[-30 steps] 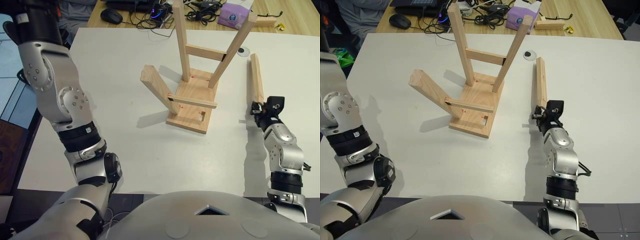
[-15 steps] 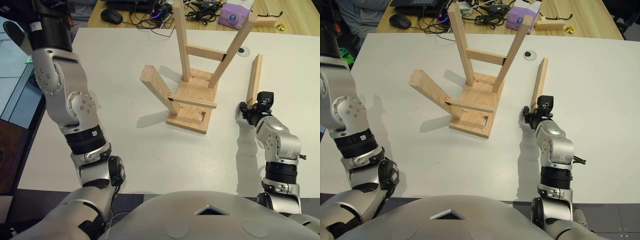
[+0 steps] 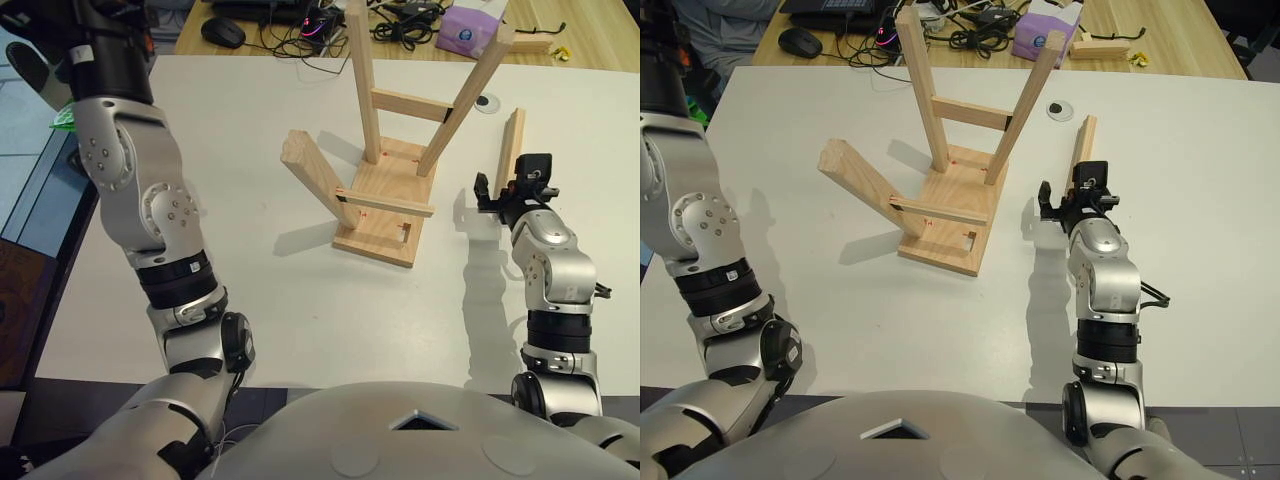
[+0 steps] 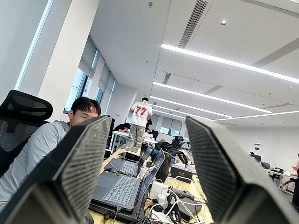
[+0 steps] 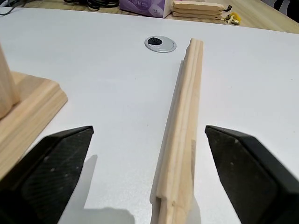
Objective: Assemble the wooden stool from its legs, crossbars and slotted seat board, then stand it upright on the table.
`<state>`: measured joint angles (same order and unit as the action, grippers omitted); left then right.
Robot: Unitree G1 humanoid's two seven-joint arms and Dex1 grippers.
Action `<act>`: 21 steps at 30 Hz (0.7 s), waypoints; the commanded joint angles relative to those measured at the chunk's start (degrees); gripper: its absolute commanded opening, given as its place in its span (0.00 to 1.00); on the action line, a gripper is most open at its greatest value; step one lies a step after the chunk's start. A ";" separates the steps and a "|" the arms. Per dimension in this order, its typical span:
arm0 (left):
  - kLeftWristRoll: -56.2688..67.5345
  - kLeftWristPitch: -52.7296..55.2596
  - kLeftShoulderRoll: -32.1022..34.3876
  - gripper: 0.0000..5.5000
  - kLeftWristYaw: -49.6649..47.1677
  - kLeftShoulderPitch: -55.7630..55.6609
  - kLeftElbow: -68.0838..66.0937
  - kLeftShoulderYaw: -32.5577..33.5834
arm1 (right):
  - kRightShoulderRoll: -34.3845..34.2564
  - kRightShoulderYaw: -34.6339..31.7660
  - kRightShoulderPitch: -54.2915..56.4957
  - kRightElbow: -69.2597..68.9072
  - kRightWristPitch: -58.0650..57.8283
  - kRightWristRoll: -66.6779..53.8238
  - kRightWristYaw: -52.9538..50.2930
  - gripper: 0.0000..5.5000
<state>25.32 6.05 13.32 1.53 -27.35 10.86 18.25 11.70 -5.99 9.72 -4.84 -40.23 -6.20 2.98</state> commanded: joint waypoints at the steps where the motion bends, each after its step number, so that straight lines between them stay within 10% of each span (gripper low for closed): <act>1: -0.57 0.87 -0.17 0.55 -0.31 0.39 0.72 -0.17 | 0.66 -1.97 2.69 2.21 -0.99 -0.86 0.48 0.81; 17: -0.66 0.89 -0.87 0.55 -1.11 0.83 1.37 -0.64 | -3.68 -9.35 5.02 4.36 -5.94 -5.44 -3.69 0.81; 21: -0.59 0.83 -0.94 0.55 -1.19 0.80 1.13 -0.41 | -2.20 -4.52 4.77 1.92 -8.91 -11.90 8.63 0.81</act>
<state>25.28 6.07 12.57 0.61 -26.60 12.04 17.91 8.28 -13.76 13.83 -0.78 -48.37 -14.92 5.10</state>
